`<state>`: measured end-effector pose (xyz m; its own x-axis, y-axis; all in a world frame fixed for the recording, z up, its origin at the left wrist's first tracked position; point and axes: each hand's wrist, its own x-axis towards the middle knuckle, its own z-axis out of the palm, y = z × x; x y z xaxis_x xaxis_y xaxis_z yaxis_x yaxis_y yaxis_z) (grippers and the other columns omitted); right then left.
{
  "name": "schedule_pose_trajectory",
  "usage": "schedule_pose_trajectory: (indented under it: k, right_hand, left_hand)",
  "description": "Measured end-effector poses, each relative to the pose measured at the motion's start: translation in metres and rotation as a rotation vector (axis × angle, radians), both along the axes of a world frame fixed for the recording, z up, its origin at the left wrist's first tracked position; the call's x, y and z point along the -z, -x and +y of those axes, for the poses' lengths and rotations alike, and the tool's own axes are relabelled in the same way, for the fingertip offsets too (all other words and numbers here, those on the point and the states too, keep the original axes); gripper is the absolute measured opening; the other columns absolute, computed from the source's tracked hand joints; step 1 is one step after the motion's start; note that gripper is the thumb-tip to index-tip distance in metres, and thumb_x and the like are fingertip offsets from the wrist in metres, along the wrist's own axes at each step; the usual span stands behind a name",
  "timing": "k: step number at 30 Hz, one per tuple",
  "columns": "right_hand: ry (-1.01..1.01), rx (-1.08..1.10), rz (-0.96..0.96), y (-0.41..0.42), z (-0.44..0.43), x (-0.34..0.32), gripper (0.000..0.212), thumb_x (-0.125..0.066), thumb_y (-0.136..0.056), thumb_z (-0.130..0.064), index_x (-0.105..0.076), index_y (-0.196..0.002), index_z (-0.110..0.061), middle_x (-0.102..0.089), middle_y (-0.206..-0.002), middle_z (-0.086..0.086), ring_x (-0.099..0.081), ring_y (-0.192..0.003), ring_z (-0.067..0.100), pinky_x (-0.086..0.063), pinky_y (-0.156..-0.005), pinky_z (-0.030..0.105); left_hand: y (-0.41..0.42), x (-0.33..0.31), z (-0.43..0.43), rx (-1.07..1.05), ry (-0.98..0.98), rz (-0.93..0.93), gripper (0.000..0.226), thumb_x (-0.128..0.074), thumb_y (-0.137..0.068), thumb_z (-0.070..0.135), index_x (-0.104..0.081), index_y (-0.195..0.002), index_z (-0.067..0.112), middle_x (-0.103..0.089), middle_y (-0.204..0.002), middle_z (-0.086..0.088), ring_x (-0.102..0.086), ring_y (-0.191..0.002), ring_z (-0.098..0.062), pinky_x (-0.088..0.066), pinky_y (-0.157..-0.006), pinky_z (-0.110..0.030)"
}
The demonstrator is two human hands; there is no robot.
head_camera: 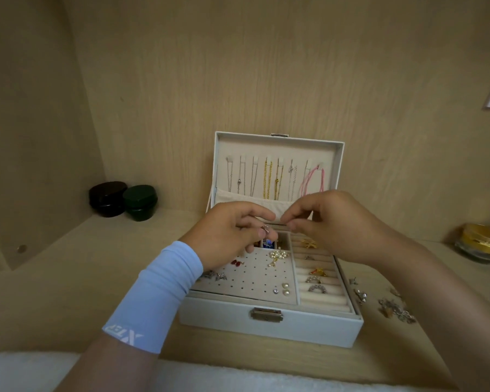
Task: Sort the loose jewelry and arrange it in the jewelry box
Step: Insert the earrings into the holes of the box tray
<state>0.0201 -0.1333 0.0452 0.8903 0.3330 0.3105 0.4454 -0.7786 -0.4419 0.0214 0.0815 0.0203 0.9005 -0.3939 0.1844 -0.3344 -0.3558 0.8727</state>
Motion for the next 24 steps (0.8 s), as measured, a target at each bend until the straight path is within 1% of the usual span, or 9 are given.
schedule_pose_trajectory:
  k: [3,5,6,9,12,17,20,22,24]
  right_hand:
    - [-0.226,-0.079,0.014,0.005,0.004,-0.005,0.015,-0.073,-0.090,-0.020,-0.075,-0.099,-0.031,-0.071,-0.085,-0.015,-0.051,-0.051,0.001,-0.040,-0.055,0.010]
    - [-0.275,-0.130,0.055,0.007,0.008,-0.005,0.020,-0.077,-0.086,-0.017,-0.075,-0.101,-0.030,-0.073,-0.088,-0.014,-0.048,-0.049,0.002,-0.041,-0.053,0.012]
    - [-0.283,-0.141,0.069,0.007,0.009,-0.005,0.022,-0.079,-0.084,-0.016,-0.076,-0.101,-0.030,-0.074,-0.088,-0.013,-0.047,-0.049,0.003,-0.041,-0.052,0.013]
    - [-0.356,-0.138,0.090,0.005,0.009,-0.002,0.019,-0.082,-0.080,-0.017,-0.079,-0.097,-0.027,-0.076,-0.087,-0.009,-0.046,-0.050,0.005,-0.043,-0.053,0.018]
    - [-0.423,-0.125,0.096,0.003,0.008,0.000,0.015,-0.083,-0.079,-0.018,-0.080,-0.090,-0.028,-0.076,-0.086,-0.007,-0.050,-0.055,0.014,-0.047,-0.055,0.025]
    - [-0.395,-0.106,0.026,0.004,0.010,0.001,0.020,-0.084,-0.079,-0.017,-0.079,-0.094,-0.029,-0.075,-0.084,-0.013,-0.049,-0.050,0.007,-0.044,-0.052,0.018]
    - [-0.348,-0.164,-0.045,0.007,0.014,0.003,0.016,-0.082,-0.080,-0.020,-0.080,-0.093,-0.028,-0.073,-0.086,-0.013,-0.058,-0.061,0.020,-0.051,-0.059,0.028]
    - [-0.316,-0.182,-0.075,0.007,0.016,0.005,0.009,-0.079,-0.083,-0.024,-0.079,-0.091,-0.028,-0.072,-0.084,-0.011,-0.061,-0.068,0.021,-0.052,-0.064,0.030]
    - [-0.324,-0.150,-0.040,0.007,0.017,0.006,0.003,-0.075,-0.087,-0.028,-0.077,-0.089,-0.029,-0.069,-0.073,-0.007,-0.054,-0.056,0.018,-0.048,-0.056,0.029]
  left_hand:
    - [0.003,-0.002,-0.002,-0.012,0.101,0.030,0.016,-0.064,-0.093,0.011,-0.065,-0.109,0.015,-0.077,-0.089,0.003,-0.059,-0.063,-0.018,-0.056,-0.075,-0.040]
    - [0.006,-0.004,-0.004,-0.040,0.163,0.039,0.013,-0.065,-0.092,0.010,-0.066,-0.105,0.009,-0.075,-0.073,0.004,-0.060,-0.057,-0.017,-0.054,-0.062,-0.027]
    - [0.007,-0.006,-0.005,-0.052,0.189,0.049,0.012,-0.065,-0.091,0.010,-0.067,-0.103,0.006,-0.073,-0.066,0.004,-0.060,-0.052,-0.014,-0.049,-0.054,-0.019]
    - [0.011,-0.009,-0.007,-0.071,0.224,0.090,0.013,-0.063,-0.093,0.011,-0.069,-0.102,0.004,-0.070,-0.059,0.005,-0.054,-0.040,-0.005,-0.038,-0.042,-0.012]
    - [0.012,-0.010,-0.008,-0.088,0.237,0.113,0.015,-0.059,-0.095,0.012,-0.070,-0.105,0.006,-0.069,-0.058,0.007,-0.052,-0.038,-0.002,-0.036,-0.040,-0.012]
    - [0.011,-0.011,-0.005,-0.100,0.221,0.122,0.017,-0.059,-0.096,0.013,-0.072,-0.106,0.010,-0.069,-0.059,0.007,-0.053,-0.040,-0.003,-0.037,-0.042,-0.013]
    - [0.011,-0.010,-0.003,-0.117,0.212,0.142,0.015,-0.061,-0.095,0.015,-0.072,-0.105,0.012,-0.070,-0.060,0.005,-0.053,-0.040,-0.003,-0.035,-0.040,-0.013]
    - [0.010,-0.011,-0.002,-0.103,0.209,0.158,0.017,-0.062,-0.095,0.017,-0.070,-0.109,0.013,-0.074,-0.071,0.002,-0.057,-0.045,-0.007,-0.035,-0.041,-0.014]
    - [0.011,-0.013,-0.001,-0.080,0.193,0.158,0.018,-0.061,-0.095,0.019,-0.068,-0.111,0.016,-0.077,-0.082,0.001,-0.060,-0.051,-0.009,-0.037,-0.042,-0.015]
